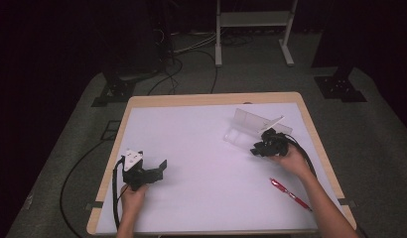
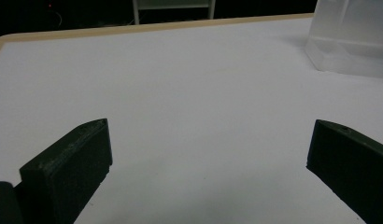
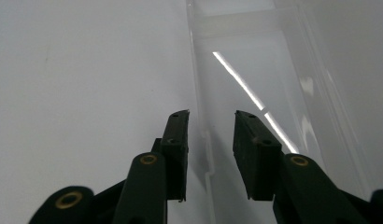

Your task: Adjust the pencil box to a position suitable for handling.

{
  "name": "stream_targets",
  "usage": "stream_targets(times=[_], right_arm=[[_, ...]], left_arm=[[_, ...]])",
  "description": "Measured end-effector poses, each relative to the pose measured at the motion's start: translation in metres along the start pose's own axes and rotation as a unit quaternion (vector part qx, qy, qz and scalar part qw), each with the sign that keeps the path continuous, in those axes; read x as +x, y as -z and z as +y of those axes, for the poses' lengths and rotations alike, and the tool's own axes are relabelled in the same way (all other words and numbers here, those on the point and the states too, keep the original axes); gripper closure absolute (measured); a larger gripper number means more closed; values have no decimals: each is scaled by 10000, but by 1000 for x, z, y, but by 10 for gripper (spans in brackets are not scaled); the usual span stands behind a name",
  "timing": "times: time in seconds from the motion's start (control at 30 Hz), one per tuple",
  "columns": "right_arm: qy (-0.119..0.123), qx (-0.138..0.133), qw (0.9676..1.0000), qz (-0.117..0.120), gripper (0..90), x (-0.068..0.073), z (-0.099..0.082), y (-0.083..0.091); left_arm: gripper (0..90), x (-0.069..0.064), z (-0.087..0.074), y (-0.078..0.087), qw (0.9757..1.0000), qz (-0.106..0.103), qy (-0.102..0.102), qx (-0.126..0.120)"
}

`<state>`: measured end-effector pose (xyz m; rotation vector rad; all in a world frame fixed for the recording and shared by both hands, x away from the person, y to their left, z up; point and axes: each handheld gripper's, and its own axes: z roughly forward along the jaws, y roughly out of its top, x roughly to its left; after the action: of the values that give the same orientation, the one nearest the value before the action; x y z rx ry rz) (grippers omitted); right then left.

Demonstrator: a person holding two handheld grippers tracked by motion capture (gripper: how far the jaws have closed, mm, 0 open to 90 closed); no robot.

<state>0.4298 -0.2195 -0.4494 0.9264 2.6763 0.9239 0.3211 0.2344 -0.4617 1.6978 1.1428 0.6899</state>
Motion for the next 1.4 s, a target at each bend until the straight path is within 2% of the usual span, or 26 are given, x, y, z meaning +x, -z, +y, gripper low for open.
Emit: stream_targets(times=[0.33,0.5,0.73,0.97,1.4], right_arm=[[84,139,9999,-34,768,1,-1,-5],[152,123,9998,28,820,2,-1,-7],[311,46,9995,-32,856,7,0,-7],[465,17,9988,-158,858,11,1,-5],[532,-116,9979,-363,856,15,4,4]], left_arm=[[0,0,0,0,10000,-1,8,-3],[0,0,0,0,10000,-1,12,1],[0,1,0,0,10000,-1,29,-1],[0,1,0,0,10000,-7,37,4],[0,1,0,0,10000,-15,49,-12]])
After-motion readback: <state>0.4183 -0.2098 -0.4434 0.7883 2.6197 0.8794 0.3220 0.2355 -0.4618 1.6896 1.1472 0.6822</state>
